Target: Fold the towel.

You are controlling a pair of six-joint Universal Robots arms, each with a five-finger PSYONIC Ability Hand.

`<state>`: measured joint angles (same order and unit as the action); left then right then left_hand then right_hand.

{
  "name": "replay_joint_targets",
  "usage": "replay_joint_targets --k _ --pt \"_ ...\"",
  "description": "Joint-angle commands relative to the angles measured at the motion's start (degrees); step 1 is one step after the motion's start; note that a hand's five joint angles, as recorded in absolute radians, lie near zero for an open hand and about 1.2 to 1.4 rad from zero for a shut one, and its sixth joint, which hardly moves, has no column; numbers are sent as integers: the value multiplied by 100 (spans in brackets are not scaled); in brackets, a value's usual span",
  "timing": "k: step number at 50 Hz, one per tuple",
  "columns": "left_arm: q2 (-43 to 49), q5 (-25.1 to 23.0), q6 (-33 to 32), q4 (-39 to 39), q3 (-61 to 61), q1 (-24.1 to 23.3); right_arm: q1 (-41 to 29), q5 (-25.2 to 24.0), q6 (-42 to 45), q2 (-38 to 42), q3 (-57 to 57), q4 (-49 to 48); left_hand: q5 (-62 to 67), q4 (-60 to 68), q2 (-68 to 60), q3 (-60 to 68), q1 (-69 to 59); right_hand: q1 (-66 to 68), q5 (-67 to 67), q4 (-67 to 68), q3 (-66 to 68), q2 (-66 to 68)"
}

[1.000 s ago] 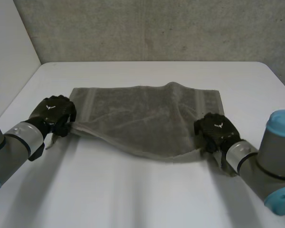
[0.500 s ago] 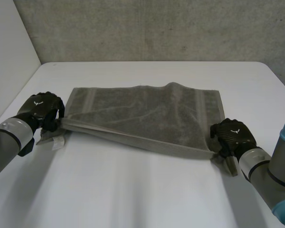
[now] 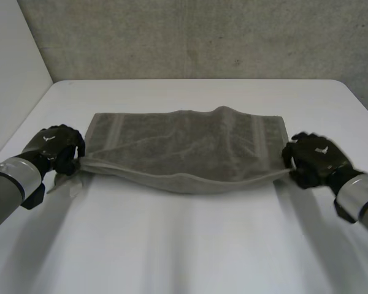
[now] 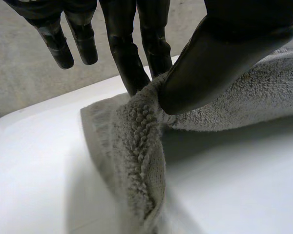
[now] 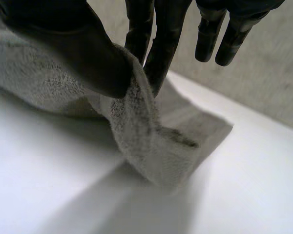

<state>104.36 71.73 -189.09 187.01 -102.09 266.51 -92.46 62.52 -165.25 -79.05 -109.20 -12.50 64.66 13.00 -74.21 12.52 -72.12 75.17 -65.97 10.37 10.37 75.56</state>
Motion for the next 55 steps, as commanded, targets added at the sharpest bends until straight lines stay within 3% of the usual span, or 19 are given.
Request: replay_joint_targets --k 1,10,16,20,22,24,25,27,32,38,46,55 --pt "-705 -282 -14 -463 -346 -195 877 -907 37 -1198 328 800 534 -300 -579 -252 -788 483 -403 -37 -37 444" --pt "-1595 -379 -23 -1097 -637 -143 1791 -2119 20 -2210 680 1355 534 -300 -579 -252 -788 483 -403 -37 -37 444" --pt "-1885 -661 -58 -1536 -610 -134 1986 -2481 20 -2352 821 1320 534 -300 -579 -252 -788 483 -403 -37 -37 444" --pt "-1754 -845 -67 -1537 -322 -99 1943 -2526 72 -1968 1014 1163 534 -300 -579 -252 -788 483 -403 -37 -37 444" --pt "-1524 -872 -76 -1528 -162 -99 1793 -2464 151 -1561 1129 1066 534 -300 -579 -252 -788 483 -403 -37 -37 444" --pt "-807 -863 -102 -1510 319 -116 1207 -2298 431 -686 1584 1074 534 -300 -579 -252 -788 483 -403 -37 -37 444" --pt "-804 -863 -102 -1510 321 -116 1204 -2297 433 -682 1586 1074 534 -300 -579 -252 -788 483 -403 -37 -37 444" --pt "-408 -819 -102 -1528 655 -187 757 -1921 809 96 2050 1267 534 -300 -579 -252 -788 483 -403 -37 -37 444" --pt "1118 -749 -207 -1580 2128 -344 519 -1402 1520 1117 2761 1645 534 -300 -579 -252 -788 483 -403 -37 -37 444" --pt "2026 -511 -234 -1545 3187 -442 141 -726 1927 2181 3711 1839 534 -300 -579 -252 -788 483 -403 -37 -37 444" --pt "3134 -256 -357 -1510 4602 -547 -9 66 1901 2956 4336 1568 534 -300 -579 -252 -788 483 -403 -37 -37 444" --pt "3810 -265 -620 -1247 5287 -723 -167 436 1839 3335 4443 582 534 -300 -579 -252 -788 483 -403 -37 -37 444"
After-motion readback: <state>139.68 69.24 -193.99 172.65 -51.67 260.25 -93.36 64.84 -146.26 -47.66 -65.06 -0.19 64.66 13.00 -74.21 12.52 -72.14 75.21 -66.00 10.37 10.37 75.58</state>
